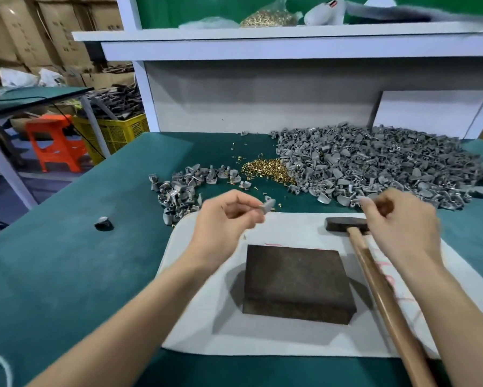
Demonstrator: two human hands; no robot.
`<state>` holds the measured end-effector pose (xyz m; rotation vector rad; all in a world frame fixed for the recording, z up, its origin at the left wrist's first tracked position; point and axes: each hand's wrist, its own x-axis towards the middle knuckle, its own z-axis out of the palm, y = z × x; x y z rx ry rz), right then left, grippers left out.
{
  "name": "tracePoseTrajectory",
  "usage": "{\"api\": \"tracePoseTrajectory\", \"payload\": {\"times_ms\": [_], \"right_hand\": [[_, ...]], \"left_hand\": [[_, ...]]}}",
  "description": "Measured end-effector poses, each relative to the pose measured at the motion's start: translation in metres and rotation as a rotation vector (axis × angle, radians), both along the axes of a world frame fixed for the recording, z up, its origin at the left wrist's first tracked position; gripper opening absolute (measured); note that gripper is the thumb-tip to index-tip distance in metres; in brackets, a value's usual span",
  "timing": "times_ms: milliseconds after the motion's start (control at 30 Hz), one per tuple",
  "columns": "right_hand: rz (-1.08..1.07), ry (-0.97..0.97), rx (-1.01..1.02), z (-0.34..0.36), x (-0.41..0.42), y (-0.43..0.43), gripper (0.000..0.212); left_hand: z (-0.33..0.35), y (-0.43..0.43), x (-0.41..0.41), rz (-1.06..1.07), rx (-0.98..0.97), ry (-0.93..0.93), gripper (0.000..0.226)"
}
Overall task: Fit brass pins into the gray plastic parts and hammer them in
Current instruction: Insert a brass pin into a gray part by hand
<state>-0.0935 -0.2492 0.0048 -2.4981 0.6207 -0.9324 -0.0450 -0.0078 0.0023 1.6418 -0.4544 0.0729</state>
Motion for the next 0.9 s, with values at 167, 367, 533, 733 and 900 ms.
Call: {"api": "tracePoseTrajectory", "payload": {"times_ms": [167, 367, 533, 733, 900], "right_hand": [[0.666, -0.376, -0.091, 0.010, -0.020, 0.060, 0.009], [0.869, -0.340, -0.215, -0.003, -0.020, 0.082, 0.005], [0.842, -0.333, -0.187, -0.005, -0.018, 0.082, 0.007], [0.787, -0.311, -0.253, -0.004, -0.019, 0.083, 0.006], [0.790, -0.309, -0.242, -0.001, -0.022, 0.081, 0.002]], "left_hand": [[-0.001, -0.015, -0.027, -0.033, -0.273, 0.146, 0.017], [0.002, -0.008, -0.032, -0.011, -0.211, -0.053, 0.021], [-0.007, -0.012, -0.038, 0.013, -0.186, -0.050, 0.020], [-0.009, -0.013, -0.039, -0.030, -0.215, -0.040, 0.028], [-0.011, -0.015, -0.041, -0.057, -0.254, -0.057, 0.028]]}}
